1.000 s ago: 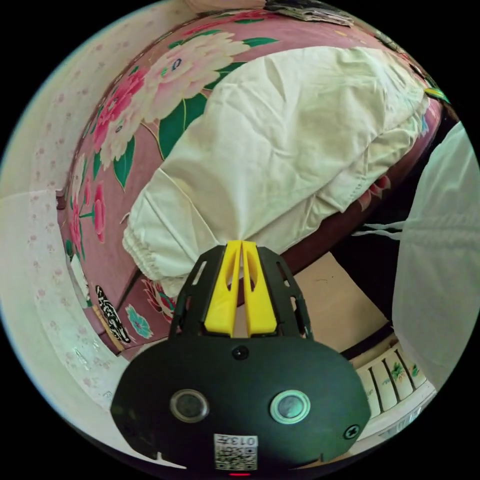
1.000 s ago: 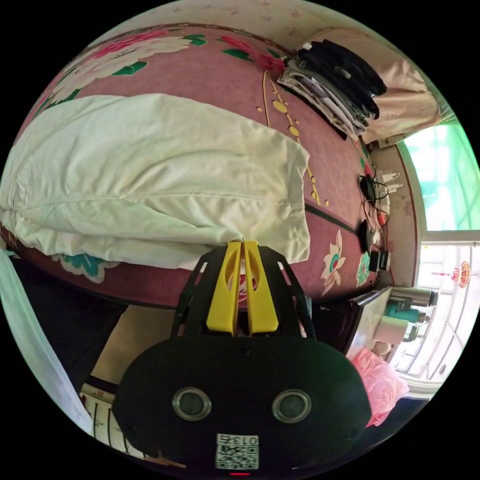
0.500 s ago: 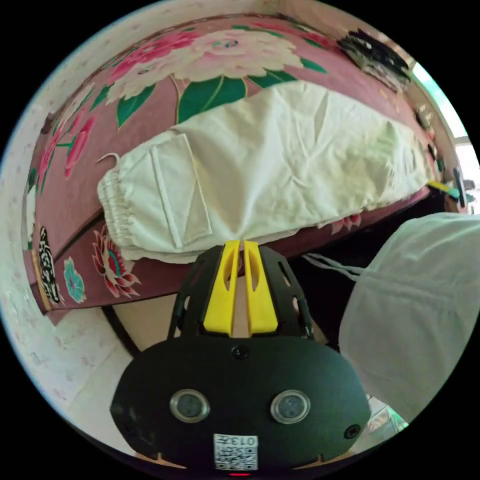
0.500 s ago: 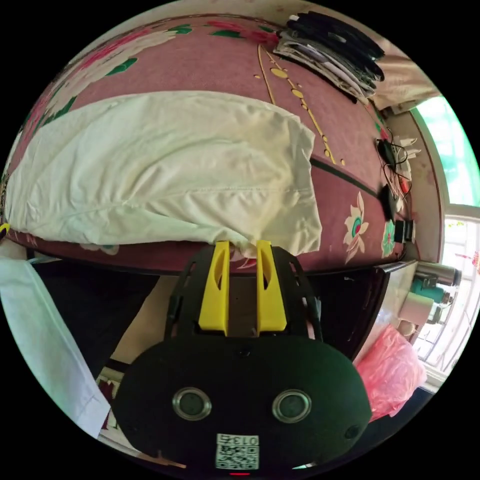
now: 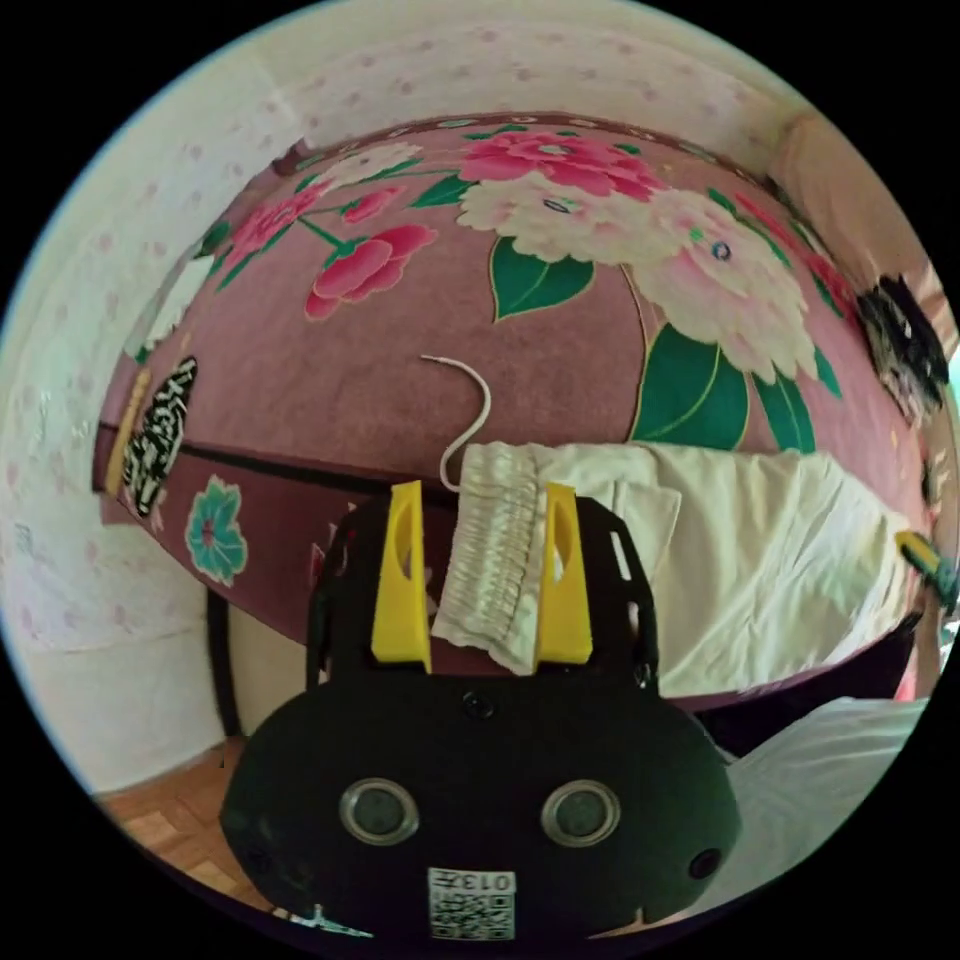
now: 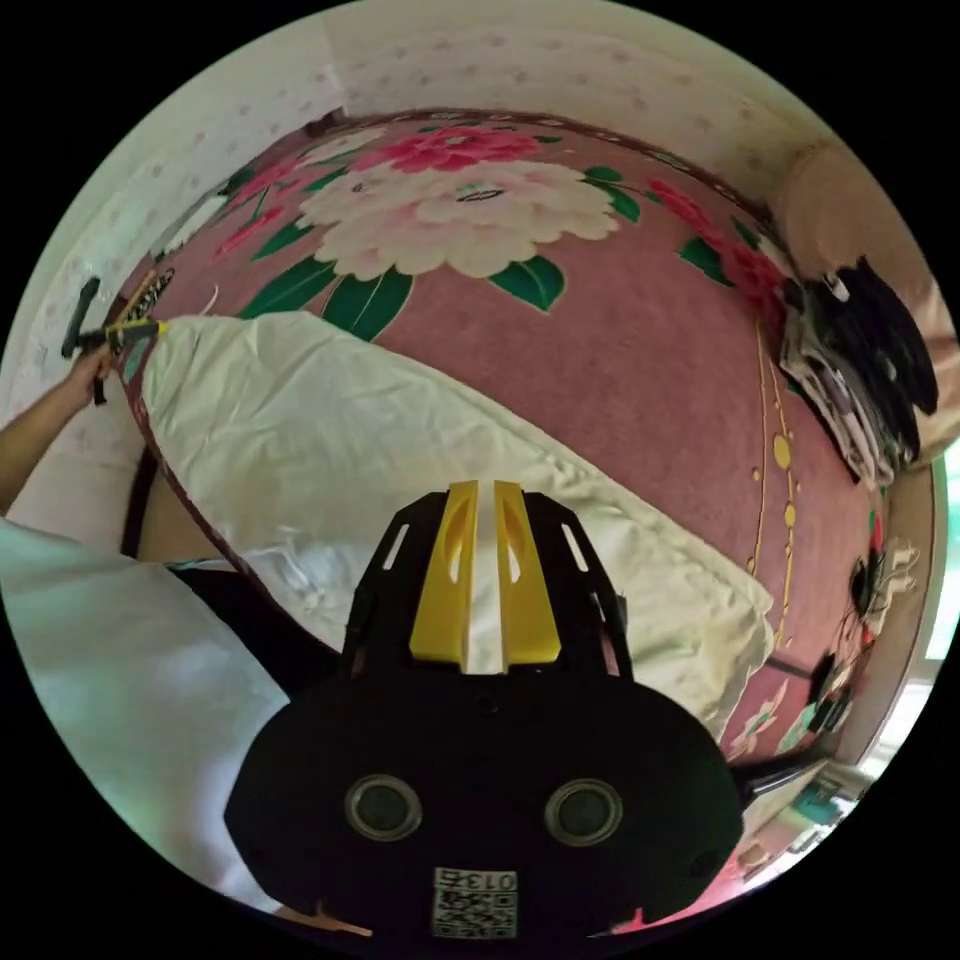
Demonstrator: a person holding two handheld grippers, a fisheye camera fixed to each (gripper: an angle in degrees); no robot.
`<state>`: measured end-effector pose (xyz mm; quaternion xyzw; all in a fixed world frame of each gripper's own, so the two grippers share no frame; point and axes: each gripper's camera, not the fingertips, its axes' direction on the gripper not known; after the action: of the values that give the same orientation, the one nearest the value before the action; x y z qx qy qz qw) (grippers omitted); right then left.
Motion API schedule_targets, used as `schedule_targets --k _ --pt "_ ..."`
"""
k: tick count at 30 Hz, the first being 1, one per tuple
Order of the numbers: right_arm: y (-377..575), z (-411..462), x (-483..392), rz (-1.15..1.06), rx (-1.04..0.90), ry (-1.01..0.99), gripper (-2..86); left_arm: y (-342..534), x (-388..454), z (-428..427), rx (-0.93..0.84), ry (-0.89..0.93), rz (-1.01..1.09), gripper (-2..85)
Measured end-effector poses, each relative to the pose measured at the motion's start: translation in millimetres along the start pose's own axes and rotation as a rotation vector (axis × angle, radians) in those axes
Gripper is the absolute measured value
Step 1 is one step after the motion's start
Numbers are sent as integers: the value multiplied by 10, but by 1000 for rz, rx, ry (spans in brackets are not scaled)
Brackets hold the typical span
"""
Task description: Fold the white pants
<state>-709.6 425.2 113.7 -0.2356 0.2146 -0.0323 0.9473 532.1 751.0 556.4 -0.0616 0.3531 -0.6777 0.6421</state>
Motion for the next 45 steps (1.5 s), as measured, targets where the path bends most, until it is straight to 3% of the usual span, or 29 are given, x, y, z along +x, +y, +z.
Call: schedule_targets --k 3,7,10,14,18,20,23,26,29,31,34,36,39,41,43,45 --pt "-171 213 -186 -24 -25 141 22 -52 -295 281 -43 134 -56 128" --pt "-233 622 -61 14 -146 158 9 -131 -511 523 -88 326 -99 72" --pt "-225 649 -10 16 -134 139 3 -1 -684 266 6 277 -87 36" --pt "-174 625 167 158 -105 86 1 397 -1119 376 28 394 -200 39" --pt "-231 623 -5 49 -151 165 -1 396 -1289 661 17 534 -304 61" --pt "-251 525 -28 59 -195 206 -1 353 -1282 516 55 528 -261 60" --pt "-86 63 -46 160 -16 174 -1 375 -1165 -51 176 338 -147 60" --pt "101 -83 -217 162 20 229 -1 318 -598 -398 227 216 84 57" --pt "204 -6 -356 166 23 247 0 178 328 -254 146 243 351 30" --pt "254 186 -396 176 -6 267 0 123 997 -32 93 124 473 8" --pt "333 527 -319 185 -79 278 1 44 1448 257 -11 -4 556 1" --pt "410 811 -196 188 -155 224 2 28 1461 208 54 5 552 -1" --pt "557 786 -18 192 -92 112 2 -185 1401 61 -62 69 410 -3" --pt "698 604 100 239 -50 165 1 -228 1481 -206 -3 68 401 -3" --pt "1090 269 330 323 73 208 0 -248 1924 -633 107 93 517 -3" --pt "1438 167 587 411 69 274 -1 -256 2474 -835 134 158 650 -3"
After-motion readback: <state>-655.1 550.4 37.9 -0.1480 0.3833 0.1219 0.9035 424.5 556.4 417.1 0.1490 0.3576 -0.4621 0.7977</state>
